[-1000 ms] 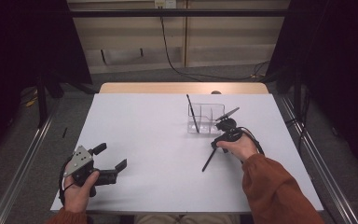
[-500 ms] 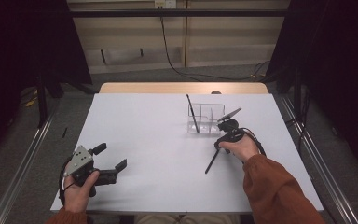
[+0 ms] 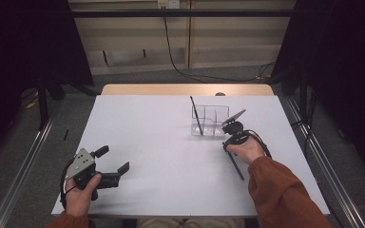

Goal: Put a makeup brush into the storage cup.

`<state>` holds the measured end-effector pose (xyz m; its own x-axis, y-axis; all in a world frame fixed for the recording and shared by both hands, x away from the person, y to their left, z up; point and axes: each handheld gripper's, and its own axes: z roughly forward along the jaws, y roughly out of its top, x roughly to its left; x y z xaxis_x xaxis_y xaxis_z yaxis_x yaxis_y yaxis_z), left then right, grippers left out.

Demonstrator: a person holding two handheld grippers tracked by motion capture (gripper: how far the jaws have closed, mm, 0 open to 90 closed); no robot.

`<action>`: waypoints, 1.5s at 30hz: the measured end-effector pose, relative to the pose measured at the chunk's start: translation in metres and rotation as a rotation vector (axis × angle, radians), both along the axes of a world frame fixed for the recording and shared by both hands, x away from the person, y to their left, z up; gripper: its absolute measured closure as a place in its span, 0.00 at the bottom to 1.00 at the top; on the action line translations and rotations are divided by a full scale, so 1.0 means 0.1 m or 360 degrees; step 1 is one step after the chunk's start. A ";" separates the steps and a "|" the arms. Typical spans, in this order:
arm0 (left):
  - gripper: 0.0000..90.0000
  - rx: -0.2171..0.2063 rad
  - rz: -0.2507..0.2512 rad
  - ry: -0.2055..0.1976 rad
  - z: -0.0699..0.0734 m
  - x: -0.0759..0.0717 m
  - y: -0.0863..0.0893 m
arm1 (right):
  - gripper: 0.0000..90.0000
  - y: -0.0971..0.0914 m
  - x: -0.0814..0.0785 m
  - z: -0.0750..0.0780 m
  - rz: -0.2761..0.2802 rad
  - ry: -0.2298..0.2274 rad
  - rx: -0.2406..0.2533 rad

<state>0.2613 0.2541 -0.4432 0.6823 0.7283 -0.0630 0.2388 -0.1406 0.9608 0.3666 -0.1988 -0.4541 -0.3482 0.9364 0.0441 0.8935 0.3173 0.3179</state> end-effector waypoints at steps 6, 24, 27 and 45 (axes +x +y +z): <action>0.03 0.0003 -0.0005 -0.0002 0.00 0.00 0.01 | 0.94 0.03 0.04 0.01 0.0051 0.0046 -0.0039; 0.03 0.0000 0.0001 0.0001 0.00 0.00 0.01 | 0.94 -0.04 0.02 0.05 0.0071 0.0029 0.0090; 0.03 0.0002 -0.0001 0.0000 0.00 0.00 0.01 | 0.94 -0.06 0.00 0.09 0.0078 0.0004 0.0124; 0.03 -0.0001 0.0004 -0.0001 0.00 0.00 0.01 | 0.94 -0.21 -0.14 0.28 0.0069 -0.0154 0.0253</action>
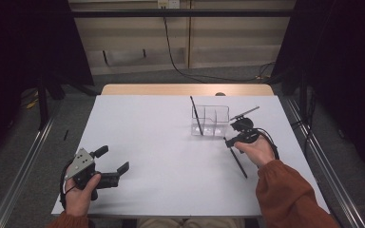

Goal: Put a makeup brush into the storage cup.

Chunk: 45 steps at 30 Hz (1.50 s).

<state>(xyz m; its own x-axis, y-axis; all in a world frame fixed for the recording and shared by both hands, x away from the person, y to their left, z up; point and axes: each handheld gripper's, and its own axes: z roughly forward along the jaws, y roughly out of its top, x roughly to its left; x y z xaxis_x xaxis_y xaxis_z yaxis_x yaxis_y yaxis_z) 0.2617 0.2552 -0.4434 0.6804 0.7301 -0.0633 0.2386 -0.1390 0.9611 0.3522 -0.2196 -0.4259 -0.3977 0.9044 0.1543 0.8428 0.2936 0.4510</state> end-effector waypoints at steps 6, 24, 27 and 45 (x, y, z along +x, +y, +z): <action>0.03 0.0001 -0.0003 0.0002 0.00 0.00 0.00 | 0.94 -0.06 -0.07 0.08 -0.0018 -0.0087 0.0043; 0.03 0.0000 -0.0001 -0.0001 0.00 0.00 0.00 | 0.94 -0.18 -0.27 0.30 0.0002 -0.0414 0.0202; 0.03 0.0000 -0.0001 0.0000 0.00 0.00 0.00 | 0.94 -0.21 -0.28 0.32 0.0000 -0.0472 0.0239; 0.03 -0.0001 -0.0001 -0.0005 0.00 0.00 0.00 | 0.94 -0.23 -0.34 0.32 -0.0013 -0.0765 0.0412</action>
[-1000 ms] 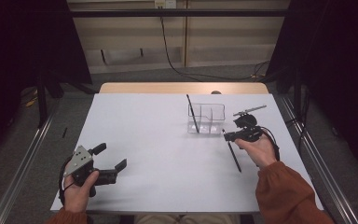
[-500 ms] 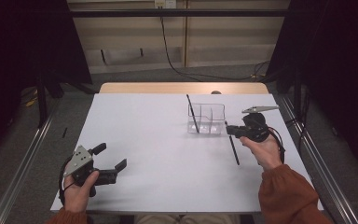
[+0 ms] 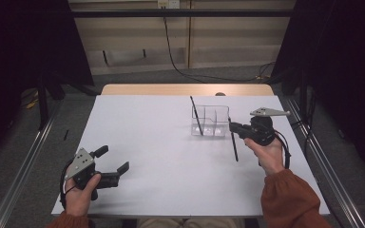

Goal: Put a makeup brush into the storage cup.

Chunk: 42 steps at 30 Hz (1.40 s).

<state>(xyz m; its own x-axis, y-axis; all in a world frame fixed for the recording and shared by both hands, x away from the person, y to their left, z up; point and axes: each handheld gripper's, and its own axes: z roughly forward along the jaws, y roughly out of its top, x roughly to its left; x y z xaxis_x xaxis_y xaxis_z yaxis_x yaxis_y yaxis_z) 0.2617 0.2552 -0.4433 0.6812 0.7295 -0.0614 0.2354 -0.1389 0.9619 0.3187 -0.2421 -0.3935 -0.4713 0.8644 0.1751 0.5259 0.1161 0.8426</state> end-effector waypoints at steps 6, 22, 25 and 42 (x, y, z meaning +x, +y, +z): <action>0.03 -0.0001 -0.0002 0.0004 0.00 0.00 0.00 | 0.94 -0.03 -0.04 0.04 -0.0001 -0.0141 0.0079; 0.03 0.0001 -0.0002 -0.0002 0.00 0.00 0.00 | 0.94 0.00 -0.04 0.11 0.0038 -0.0333 0.0206; 0.03 -0.0002 -0.0002 0.0000 0.00 0.00 0.00 | 0.94 0.00 -0.04 0.14 0.0039 -0.0365 0.0226; 0.03 -0.0005 -0.0003 -0.0001 0.00 0.00 0.00 | 0.94 0.07 0.03 0.29 0.0078 -0.0443 0.0311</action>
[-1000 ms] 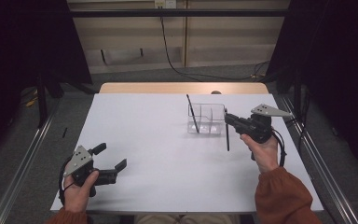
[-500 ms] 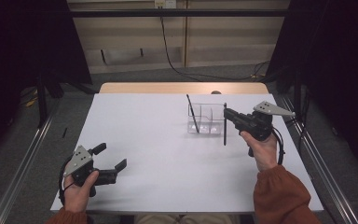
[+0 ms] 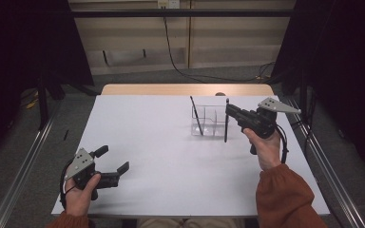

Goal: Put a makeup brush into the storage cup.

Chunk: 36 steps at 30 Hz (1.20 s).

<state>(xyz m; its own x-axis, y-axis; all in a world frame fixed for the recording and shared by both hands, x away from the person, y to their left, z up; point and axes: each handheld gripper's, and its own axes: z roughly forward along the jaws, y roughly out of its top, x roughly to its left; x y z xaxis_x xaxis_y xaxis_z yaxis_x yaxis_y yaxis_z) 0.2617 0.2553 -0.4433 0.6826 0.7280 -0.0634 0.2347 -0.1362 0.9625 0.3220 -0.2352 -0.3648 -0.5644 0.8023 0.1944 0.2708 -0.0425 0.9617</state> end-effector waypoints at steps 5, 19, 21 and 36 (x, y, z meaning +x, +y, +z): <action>0.03 -0.0009 0.0004 0.0002 0.00 0.00 0.00 | 0.94 0.08 0.04 0.03 0.0032 -0.0010 -0.0001; 0.03 -0.0007 -0.0001 -0.0005 0.00 0.00 0.00 | 0.94 0.25 0.23 0.21 0.0061 -0.0045 -0.0035; 0.03 -0.0006 -0.0003 -0.0006 0.00 0.00 0.00 | 0.93 0.28 0.26 0.24 0.0070 -0.0048 -0.0044; 0.03 -0.0004 -0.0004 -0.0011 0.01 0.00 0.01 | 0.94 0.43 0.41 0.36 0.0055 -0.0090 -0.0051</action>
